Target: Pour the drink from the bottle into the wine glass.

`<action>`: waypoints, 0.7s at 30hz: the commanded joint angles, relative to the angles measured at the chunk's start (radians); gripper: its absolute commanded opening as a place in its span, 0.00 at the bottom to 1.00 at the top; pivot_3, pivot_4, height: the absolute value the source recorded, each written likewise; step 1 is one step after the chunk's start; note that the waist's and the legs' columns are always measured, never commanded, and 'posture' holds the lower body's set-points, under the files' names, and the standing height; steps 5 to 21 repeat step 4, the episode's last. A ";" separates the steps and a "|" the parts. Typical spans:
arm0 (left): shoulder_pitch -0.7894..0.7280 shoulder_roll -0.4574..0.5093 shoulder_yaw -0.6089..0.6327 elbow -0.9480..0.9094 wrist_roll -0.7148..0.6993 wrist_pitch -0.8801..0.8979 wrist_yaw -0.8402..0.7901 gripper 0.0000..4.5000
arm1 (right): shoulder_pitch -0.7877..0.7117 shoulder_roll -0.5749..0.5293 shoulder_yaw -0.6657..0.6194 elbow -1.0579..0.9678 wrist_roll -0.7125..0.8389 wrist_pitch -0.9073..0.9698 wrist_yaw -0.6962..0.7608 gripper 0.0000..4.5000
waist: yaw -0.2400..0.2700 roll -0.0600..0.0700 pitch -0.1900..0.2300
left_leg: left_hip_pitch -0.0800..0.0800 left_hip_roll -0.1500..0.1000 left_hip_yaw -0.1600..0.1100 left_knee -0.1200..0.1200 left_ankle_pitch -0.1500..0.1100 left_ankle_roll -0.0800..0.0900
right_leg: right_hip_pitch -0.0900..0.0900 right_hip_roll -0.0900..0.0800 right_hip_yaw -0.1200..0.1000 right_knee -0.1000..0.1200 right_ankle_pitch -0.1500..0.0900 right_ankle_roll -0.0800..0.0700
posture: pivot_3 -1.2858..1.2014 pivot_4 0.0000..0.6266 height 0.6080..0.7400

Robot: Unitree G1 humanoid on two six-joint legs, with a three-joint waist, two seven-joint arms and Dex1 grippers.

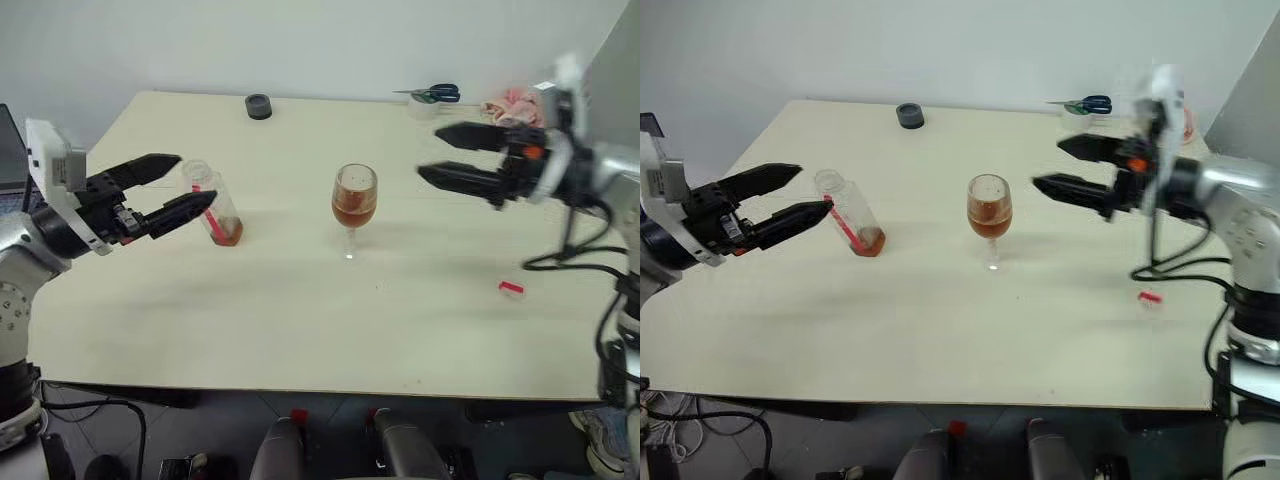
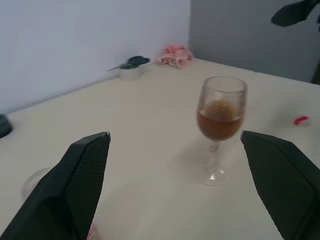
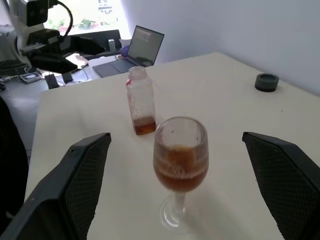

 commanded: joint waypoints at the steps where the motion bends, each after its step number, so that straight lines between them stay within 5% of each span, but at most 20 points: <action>1: -0.042 0.034 -0.042 0.004 0.010 -0.021 -0.055 1.00 | 0.040 -0.039 -0.028 -0.048 0.012 -0.057 0.064 1.00 | -0.005 0.000 0.000 | 0.001 0.000 0.000 0.000 0.000 0.000 | 0.000 0.001 0.000 0.000 0.000 0.000 | 0.52 0.24 1.00; 21: -0.075 0.025 -0.052 0.046 0.018 -0.036 -0.070 1.00 | 0.043 -0.034 -0.023 -0.056 0.015 -0.074 0.054 1.00 | -0.013 0.001 0.000 | 0.004 0.002 0.004 -0.002 0.000 0.000 | 0.000 0.003 0.006 0.001 0.000 0.000 | 0.52 0.24 1.00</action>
